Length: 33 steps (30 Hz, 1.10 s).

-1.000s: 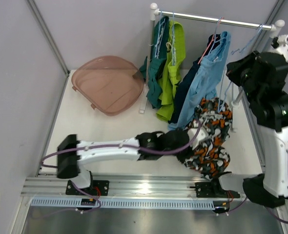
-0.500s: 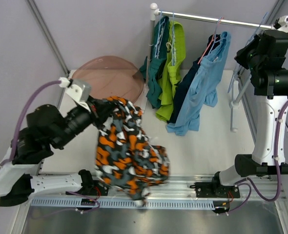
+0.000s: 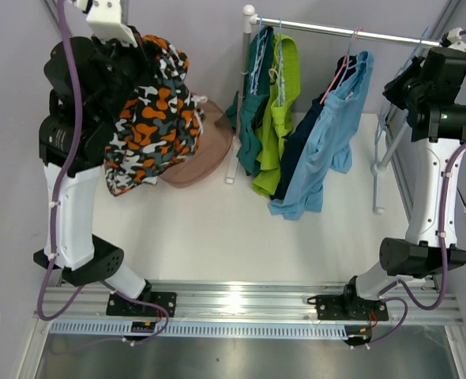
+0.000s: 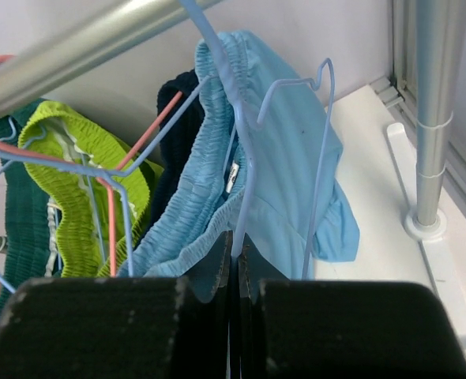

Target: Remove the shorts from the hanger

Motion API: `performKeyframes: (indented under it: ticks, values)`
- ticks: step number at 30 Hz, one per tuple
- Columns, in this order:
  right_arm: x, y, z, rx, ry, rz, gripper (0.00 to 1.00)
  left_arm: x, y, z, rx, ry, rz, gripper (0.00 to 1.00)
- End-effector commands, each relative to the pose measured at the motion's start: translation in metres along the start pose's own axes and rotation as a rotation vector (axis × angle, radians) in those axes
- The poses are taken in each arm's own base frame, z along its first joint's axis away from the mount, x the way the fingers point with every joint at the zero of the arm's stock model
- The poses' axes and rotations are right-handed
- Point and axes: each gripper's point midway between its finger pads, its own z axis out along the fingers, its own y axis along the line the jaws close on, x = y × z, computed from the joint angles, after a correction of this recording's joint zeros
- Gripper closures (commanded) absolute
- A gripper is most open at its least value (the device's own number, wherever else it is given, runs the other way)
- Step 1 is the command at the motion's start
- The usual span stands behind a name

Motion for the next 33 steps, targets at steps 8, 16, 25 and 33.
performKeyframes:
  ticks: [8,16,25,33]
  values:
    - [0.003,-0.002,0.009,-0.08,-0.01,0.0,1.0,0.044,0.066,0.108,0.021,0.016,-0.202,1.0]
    - [0.02,-0.013,0.015,-0.072,0.022,0.015,1.0,0.196,0.084,0.168,-0.042,0.304,-0.243,0.89]
    - [0.017,-0.016,0.012,-0.066,0.01,0.014,1.0,0.247,0.083,0.155,-0.08,0.464,-0.311,0.01]
    - [0.023,-0.028,0.02,-0.031,0.023,0.012,1.0,0.186,0.067,0.09,-0.024,0.345,-0.298,0.01]
